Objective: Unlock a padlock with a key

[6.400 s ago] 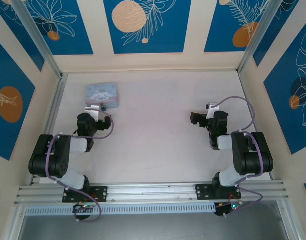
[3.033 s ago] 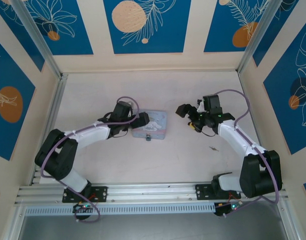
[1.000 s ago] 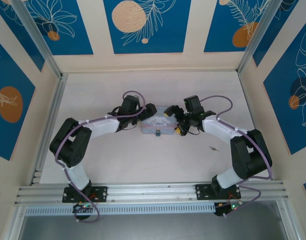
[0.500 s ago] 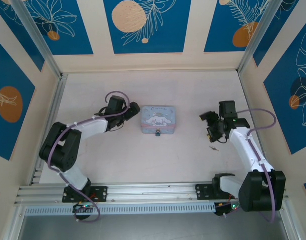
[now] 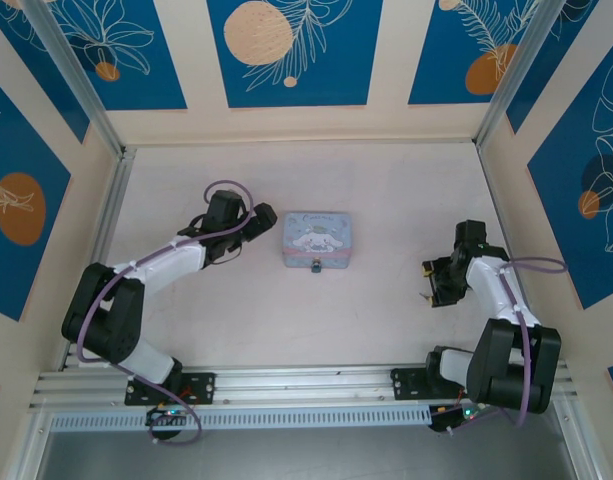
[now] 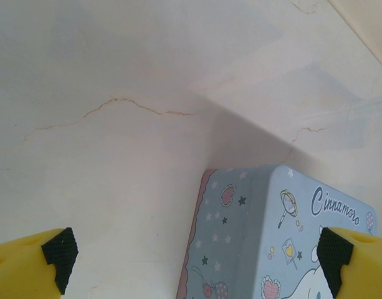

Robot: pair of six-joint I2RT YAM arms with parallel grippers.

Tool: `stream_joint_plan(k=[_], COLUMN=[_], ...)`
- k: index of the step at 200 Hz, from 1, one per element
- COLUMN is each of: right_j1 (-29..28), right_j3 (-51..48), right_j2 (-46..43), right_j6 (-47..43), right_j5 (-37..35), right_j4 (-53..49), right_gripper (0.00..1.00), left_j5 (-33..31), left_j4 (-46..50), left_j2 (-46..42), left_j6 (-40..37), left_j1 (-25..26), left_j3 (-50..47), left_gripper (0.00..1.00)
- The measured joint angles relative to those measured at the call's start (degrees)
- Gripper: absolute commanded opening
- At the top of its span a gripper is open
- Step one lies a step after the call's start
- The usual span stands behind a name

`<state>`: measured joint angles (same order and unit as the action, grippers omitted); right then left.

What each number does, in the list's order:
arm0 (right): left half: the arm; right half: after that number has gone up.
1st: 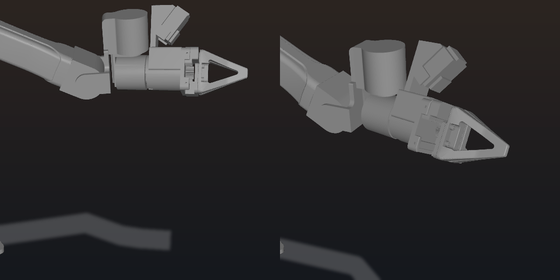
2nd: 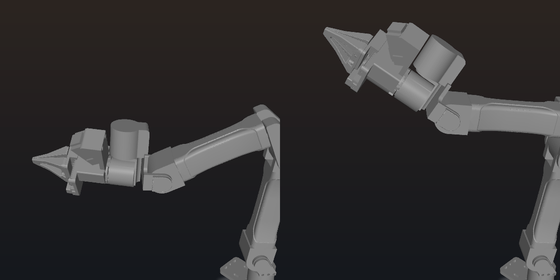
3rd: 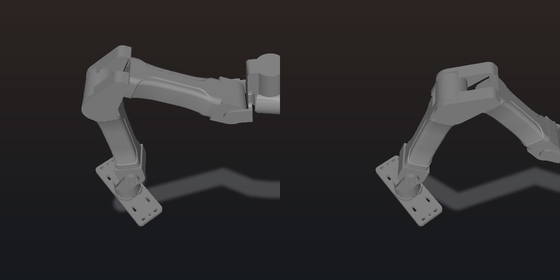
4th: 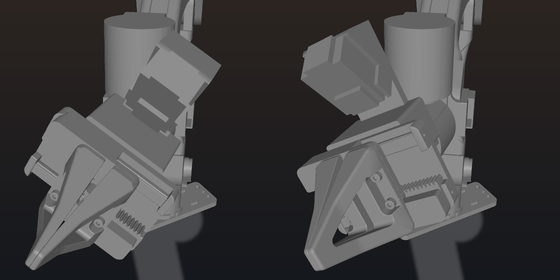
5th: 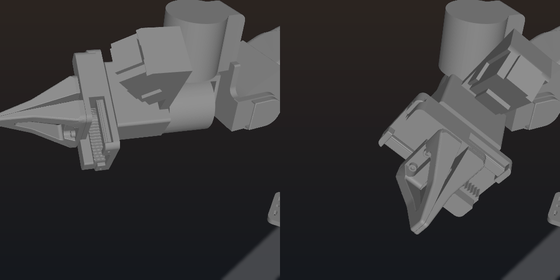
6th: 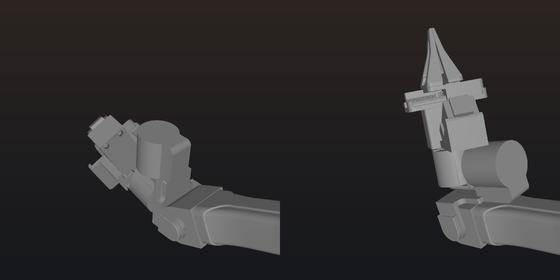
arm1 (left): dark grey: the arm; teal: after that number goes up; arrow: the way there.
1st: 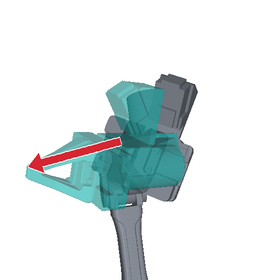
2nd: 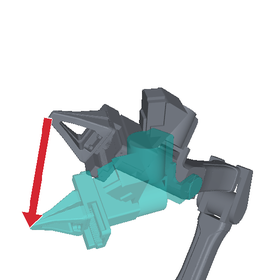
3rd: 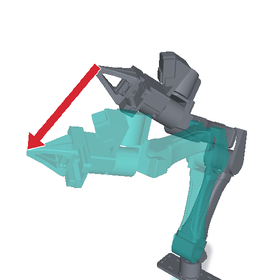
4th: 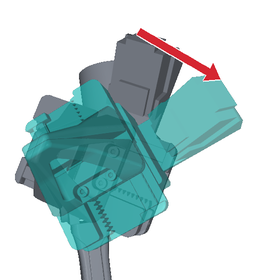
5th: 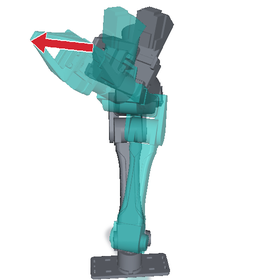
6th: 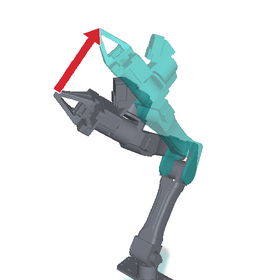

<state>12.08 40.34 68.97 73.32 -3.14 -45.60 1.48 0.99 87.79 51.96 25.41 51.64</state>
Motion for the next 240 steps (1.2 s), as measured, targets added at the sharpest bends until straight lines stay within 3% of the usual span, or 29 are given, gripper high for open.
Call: stream_joint_plan(k=[45,175,240], right_j1=[0.76,1.51,1.60], right_j3=[-0.31,-0.28,-0.28], right_j2=[1.70,10.38,12.85], right_j6=[4.50,9.86,10.73], right_j5=[0.35,-0.15,-1.18], right_j4=[0.61,3.15,4.57], right_gripper=[0.48,0.46,0.34], left_j5=[0.70,1.44,1.46], left_j4=[0.11,0.15,0.20], left_j2=[0.00,1.29,2.54], left_j6=[0.00,-0.02,-0.09], left_j1=[0.09,0.33,0.35], left_j3=[0.00,0.87,1.75], left_gripper=[1.00,1.00,1.00])
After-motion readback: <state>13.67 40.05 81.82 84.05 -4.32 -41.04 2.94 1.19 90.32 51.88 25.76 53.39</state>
